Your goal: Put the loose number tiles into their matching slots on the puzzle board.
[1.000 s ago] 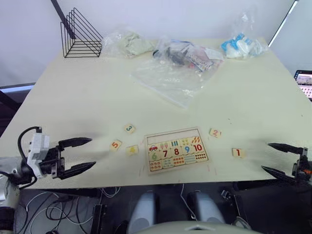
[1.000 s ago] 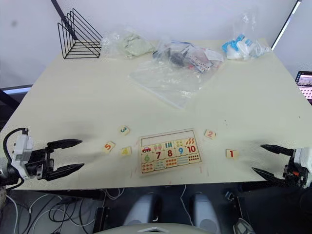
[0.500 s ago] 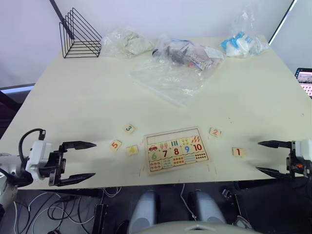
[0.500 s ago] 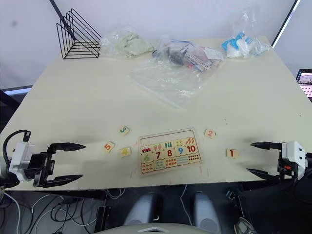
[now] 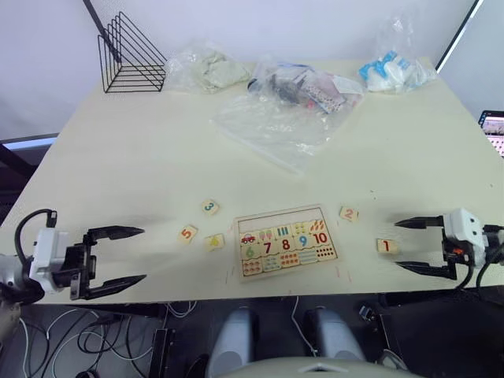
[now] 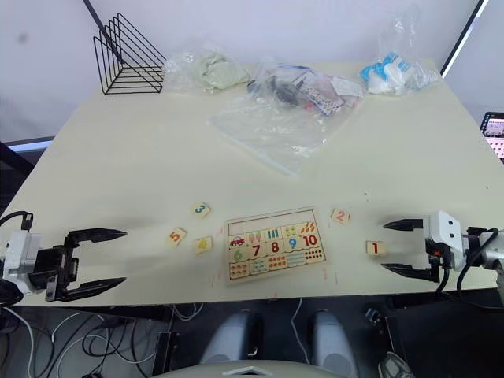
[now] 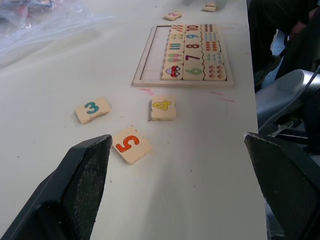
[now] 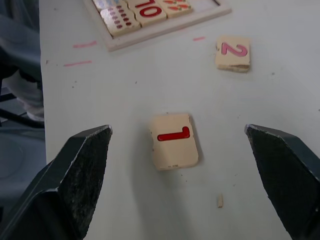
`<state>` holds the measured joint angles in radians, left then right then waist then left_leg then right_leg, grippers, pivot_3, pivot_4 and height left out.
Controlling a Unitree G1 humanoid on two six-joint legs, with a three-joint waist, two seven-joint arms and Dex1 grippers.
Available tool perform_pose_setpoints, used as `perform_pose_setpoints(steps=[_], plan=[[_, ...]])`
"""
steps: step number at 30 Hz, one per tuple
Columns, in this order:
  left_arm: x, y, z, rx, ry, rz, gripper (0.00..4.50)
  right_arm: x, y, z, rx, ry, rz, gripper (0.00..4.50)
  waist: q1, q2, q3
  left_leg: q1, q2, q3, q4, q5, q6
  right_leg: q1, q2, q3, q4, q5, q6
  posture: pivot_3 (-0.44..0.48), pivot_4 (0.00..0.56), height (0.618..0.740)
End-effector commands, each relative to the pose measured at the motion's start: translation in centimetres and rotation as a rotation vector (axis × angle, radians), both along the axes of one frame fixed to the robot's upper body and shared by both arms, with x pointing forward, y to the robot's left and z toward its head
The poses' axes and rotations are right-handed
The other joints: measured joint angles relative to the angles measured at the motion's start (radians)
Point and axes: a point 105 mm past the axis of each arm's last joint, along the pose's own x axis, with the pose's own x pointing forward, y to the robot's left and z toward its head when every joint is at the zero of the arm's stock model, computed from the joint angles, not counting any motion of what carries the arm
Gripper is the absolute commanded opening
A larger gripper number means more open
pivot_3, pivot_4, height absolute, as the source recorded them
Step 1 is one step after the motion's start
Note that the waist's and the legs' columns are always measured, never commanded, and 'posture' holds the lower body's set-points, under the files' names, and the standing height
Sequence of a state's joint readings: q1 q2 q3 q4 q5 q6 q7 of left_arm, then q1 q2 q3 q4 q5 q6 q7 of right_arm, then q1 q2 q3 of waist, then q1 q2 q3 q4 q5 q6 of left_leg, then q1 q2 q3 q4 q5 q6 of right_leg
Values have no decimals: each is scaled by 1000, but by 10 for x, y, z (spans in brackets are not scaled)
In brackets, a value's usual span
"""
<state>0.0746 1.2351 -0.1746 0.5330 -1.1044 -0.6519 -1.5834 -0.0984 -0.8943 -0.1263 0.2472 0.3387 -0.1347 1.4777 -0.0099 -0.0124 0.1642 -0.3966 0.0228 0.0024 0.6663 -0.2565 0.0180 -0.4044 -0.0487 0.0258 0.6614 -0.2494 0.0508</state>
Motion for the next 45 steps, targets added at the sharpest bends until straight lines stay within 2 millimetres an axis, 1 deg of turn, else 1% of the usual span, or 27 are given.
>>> perform_pose_setpoints(steps=[1,10,17,23,31,37,38,42,43,44,45], plan=[[3,-1,8,-23,-35,-18,4500,9,-2,8,-31,-28,4,4469,0,0,0,0,0,0,0,0,0,0,0,0,0,0,0,0,150,740],[4,0,6,-33,-6,-15,4500,17,1,6,-48,-7,26,4469,0,0,0,-1,0,0,1,0,0,-1,0,0,0,1,3,0,150,740],[2,-5,1,-13,20,-49,4500,18,-2,4,-72,10,26,4469,1,1,1,-1,0,0,1,0,0,-1,0,0,0,2,3,0,150,740],[0,-4,-5,10,46,-57,4500,13,-2,3,-89,41,33,4469,0,1,1,-1,0,0,1,0,0,-1,0,0,0,2,3,0,150,740],[4,-3,-5,21,41,-55,4500,15,1,-2,-126,6,4,4469,0,1,1,-1,0,0,1,0,0,-1,0,0,0,1,3,0,150,740],[7,-4,-4,21,36,-55,4500,10,2,-10,-147,19,3,4469,0,1,1,-1,0,0,1,0,0,-1,0,0,0,2,3,0,150,740],[7,-4,-4,21,34,-56,4500,9,3,-10,-146,20,2,3924,0,1,1,-1,0,0,1,0,0,-1,0,0,0,2,3,0,150,740],[8,-4,-4,19,33,-58,4500,8,4,-11,-132,19,-1,2243,0,1,1,-1,0,0,1,0,0,-1,0,0,0,2,3,0,150,740],[9,-5,-3,19,33,-58,4500,8,4,-11,-129,19,0,1609,0,1,1,-1,0,0,1,0,0,-1,0,0,0,2,3,0,150,740],[9,-5,-3,18,32,-58,4500,7,4,-10,-129,18,1,1347,0,1,1,-1,0,0,1,0,0,-1,0,0,0,2,3,0,150,740],[9,-5,-3,17,32,-58,4500,6,4,-10,-129,18,3,983,0,1,1,-1,0,0,1,0,0,-1,0,0,0,2,3,0,150,740]])
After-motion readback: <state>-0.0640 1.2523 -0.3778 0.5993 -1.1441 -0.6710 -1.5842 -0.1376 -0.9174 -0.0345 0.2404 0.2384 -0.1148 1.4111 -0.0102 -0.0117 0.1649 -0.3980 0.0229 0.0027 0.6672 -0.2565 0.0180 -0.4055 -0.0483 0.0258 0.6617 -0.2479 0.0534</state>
